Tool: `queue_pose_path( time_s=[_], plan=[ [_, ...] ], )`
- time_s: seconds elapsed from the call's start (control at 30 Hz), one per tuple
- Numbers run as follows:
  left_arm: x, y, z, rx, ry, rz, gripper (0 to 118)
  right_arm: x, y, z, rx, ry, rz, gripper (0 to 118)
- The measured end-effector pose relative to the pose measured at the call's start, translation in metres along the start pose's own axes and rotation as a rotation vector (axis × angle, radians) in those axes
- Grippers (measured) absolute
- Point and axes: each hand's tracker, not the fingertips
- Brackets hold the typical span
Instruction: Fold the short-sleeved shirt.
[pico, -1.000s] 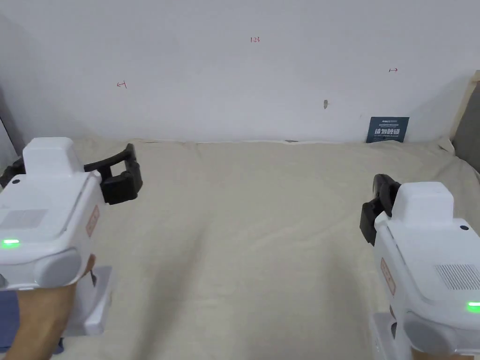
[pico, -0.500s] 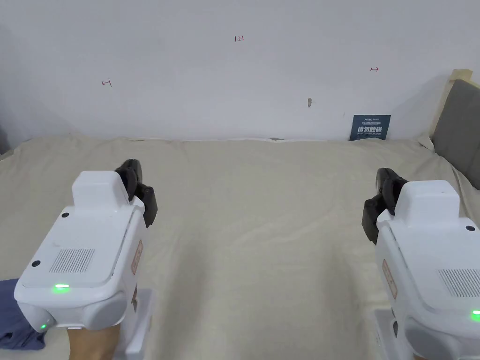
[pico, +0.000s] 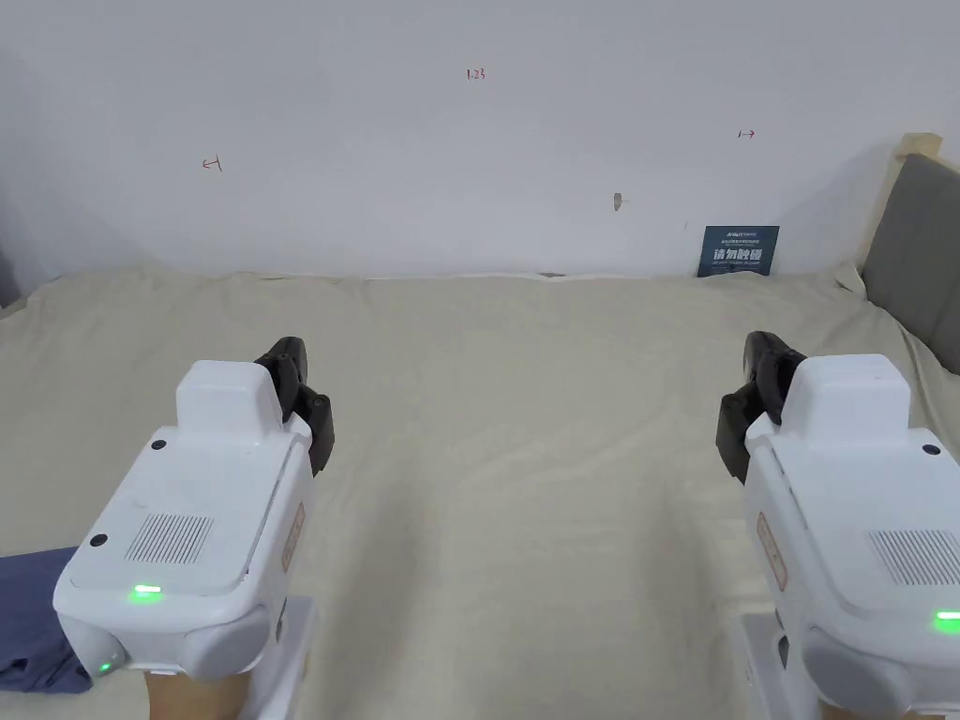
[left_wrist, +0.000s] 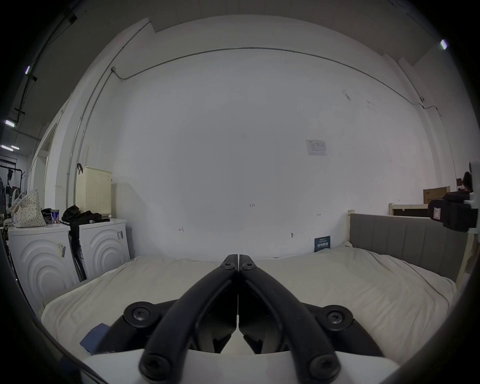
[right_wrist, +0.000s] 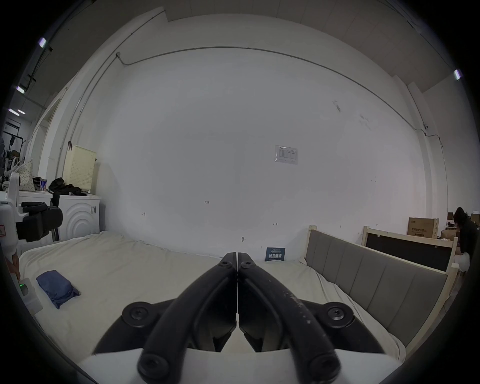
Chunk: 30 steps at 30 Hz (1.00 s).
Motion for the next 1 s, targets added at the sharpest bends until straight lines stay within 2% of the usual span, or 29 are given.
queue_pose_path(
  time_s=[1.0],
  plan=[
    [0.0016,-0.0036,-0.0034,-0.017,-0.005,-0.018,0,-0.0013,0.0006,0.0011,0.002,0.0,0.009,3]
  ],
)
